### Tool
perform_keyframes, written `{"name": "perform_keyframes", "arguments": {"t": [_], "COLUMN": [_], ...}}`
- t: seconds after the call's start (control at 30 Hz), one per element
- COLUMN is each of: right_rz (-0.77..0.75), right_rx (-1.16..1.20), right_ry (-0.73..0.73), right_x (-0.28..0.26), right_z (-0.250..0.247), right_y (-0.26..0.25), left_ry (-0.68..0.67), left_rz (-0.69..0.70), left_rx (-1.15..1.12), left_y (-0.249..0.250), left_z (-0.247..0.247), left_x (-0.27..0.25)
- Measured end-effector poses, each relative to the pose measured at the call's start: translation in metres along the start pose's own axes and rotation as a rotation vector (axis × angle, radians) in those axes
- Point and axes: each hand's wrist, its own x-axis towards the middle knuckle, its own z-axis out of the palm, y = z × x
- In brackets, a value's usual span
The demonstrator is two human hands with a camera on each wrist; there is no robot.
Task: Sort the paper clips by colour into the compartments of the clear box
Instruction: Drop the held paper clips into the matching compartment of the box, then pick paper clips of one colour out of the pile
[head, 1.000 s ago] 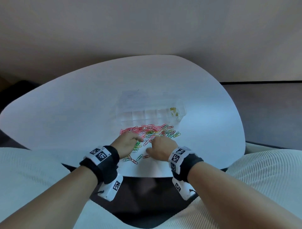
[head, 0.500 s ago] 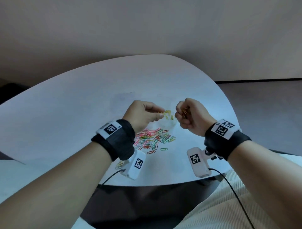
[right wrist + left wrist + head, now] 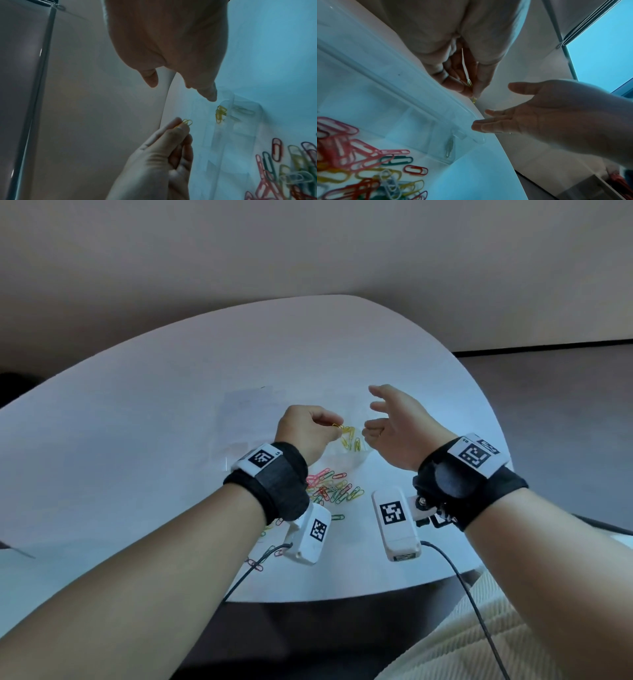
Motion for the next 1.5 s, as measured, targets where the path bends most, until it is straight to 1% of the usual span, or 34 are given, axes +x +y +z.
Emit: {"name": "perform_keyframes", "arguments": {"t": [0.17,0.3,0.37,0.47,0.53,0.63,0.73,0.8,0.87,0.93,1.0,1.07,1.13,1.3,1.5], "right_rz": [-0.112,-0.207,-0.232,-0.314,-0.371,-0.434,-0.474,-0.460,-0.428,-0.371,-0.325,-0.318,-0.346,-0.437,-0.493], "right_rx": [-0.003,-0.035,-0.116,-0.349,-0.517,-0.758,-1.039,-1.199,-1.349,-1.474,-1.568,-1.612,-1.637,-1.633,-1.677], "right_ry": [0.035,0.046,0.037,0.003,-0.023,-0.072,-0.179,-0.236,-0.259,-0.261,-0.248,-0.198,-0.137,-0.003,0.026], "right_x": [-0.005,-0.013,-0.017,-0.021,-0.025,-0.031,-0.034,-0.033,-0.030,-0.024,-0.021,-0.019,-0.017,-0.015,-0.013], "right_z": [0.002,0.002,0.002,0.003,0.005,0.010,0.013,0.014,0.014,0.009,0.007,0.006,0.005,0.004,0.010], "right_y": [-0.004,-0.008,-0.008,-0.007,-0.005,0.003,0.018,0.031,0.047,0.061,0.073,0.081,0.086,0.105,0.128], "left_ry": [0.010,-0.120,-0.143,-0.132,-0.158,-0.229,-0.331,-0.356,-0.385,-0.426,-0.423,-0.388,-0.369,-0.392,-0.401], "left_rz": [-0.004,-0.048,-0.015,0.074,0.113,0.109,0.069,0.036,-0.007,-0.022,-0.015,0.001,0.016,0.079,0.151], "left_rx": [-0.001,0.073,0.114,0.167,0.247,0.442,0.661,0.777,0.875,0.958,0.981,0.964,0.953,0.949,0.920], "left_y": [0.004,0.002,0.003,0.010,0.014,0.011,-0.001,-0.015,-0.033,-0.052,-0.068,-0.081,-0.089,-0.099,-0.112], "left_z": [0.013,0.018,0.015,-0.001,-0.017,-0.045,-0.072,-0.086,-0.097,-0.099,-0.101,-0.101,-0.099,-0.086,-0.080], "left_x": [0.007,0.004,-0.001,-0.015,-0.027,-0.045,-0.062,-0.073,-0.086,-0.093,-0.100,-0.103,-0.104,-0.106,-0.104]}}
